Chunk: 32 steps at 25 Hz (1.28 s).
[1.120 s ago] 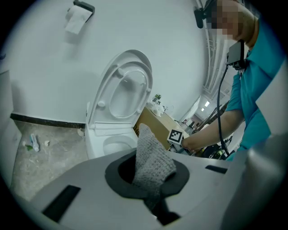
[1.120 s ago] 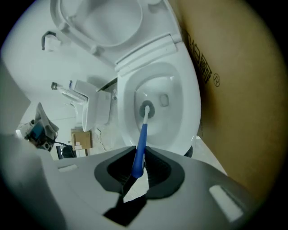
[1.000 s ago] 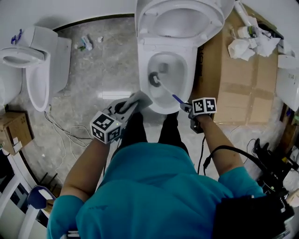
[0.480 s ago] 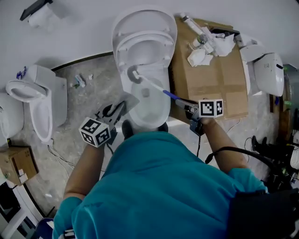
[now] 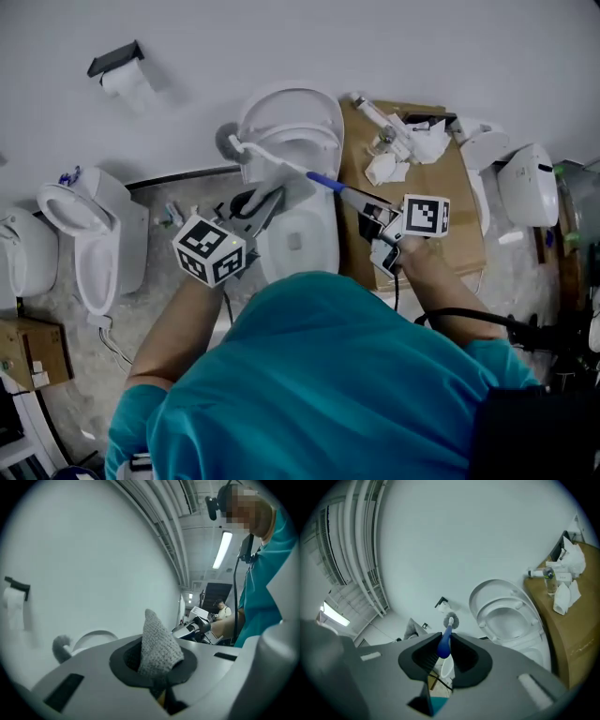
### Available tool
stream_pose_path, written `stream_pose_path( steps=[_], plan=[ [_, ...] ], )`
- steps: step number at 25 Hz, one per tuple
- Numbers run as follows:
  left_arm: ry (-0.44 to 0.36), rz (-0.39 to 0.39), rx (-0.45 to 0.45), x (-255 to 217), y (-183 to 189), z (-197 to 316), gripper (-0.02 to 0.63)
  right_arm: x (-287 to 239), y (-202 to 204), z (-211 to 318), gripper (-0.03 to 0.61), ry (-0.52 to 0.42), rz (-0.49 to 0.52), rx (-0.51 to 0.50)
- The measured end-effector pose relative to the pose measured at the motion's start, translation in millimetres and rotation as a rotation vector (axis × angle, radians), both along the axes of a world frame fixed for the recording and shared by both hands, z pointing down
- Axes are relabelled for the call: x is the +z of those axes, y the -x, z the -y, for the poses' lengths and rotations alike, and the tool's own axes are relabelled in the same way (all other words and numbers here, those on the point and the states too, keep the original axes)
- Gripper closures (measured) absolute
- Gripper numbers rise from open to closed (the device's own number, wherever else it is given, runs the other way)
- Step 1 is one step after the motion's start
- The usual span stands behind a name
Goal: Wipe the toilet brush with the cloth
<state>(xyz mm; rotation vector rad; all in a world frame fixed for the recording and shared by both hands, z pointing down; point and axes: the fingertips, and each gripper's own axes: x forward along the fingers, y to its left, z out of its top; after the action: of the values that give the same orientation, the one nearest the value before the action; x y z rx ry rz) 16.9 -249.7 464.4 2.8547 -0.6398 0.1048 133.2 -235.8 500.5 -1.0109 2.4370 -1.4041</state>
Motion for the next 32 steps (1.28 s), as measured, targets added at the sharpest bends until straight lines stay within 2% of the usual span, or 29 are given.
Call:
stream_pose_path(
  steps=[5,9,12,18,24,27,32],
  plan=[
    [-0.078,0.158,0.033,-23,-38,0,0.601,-25,29,6,0.517,-0.03,-0.021,-0.013],
    [-0.084,0.269,0.031,-13,-54,2,0.601,-39,46,6,0.517,-0.075,-0.001,-0.066],
    [-0.078,0.295,0.023,-6,-56,4,0.601,-39,43,7,0.517,-0.072,-0.005,-0.061],
    [-0.088,0.32,0.009,-6,-55,16,0.601,-50,40,20,0.517,-0.136,0.029,-0.072],
    [-0.097,0.347,-0.028,-2,-46,23,0.601,-52,21,37,0.517,-0.147,0.042,0.003],
    [-0.194,0.384,-0.029,-11,-50,22,0.601,-47,10,48,0.516,-0.08,0.062,0.081],
    [-0.449,0.537,-0.063,-24,-60,34,0.601,-67,12,71,0.517,-0.084,0.061,0.102]
  ],
)
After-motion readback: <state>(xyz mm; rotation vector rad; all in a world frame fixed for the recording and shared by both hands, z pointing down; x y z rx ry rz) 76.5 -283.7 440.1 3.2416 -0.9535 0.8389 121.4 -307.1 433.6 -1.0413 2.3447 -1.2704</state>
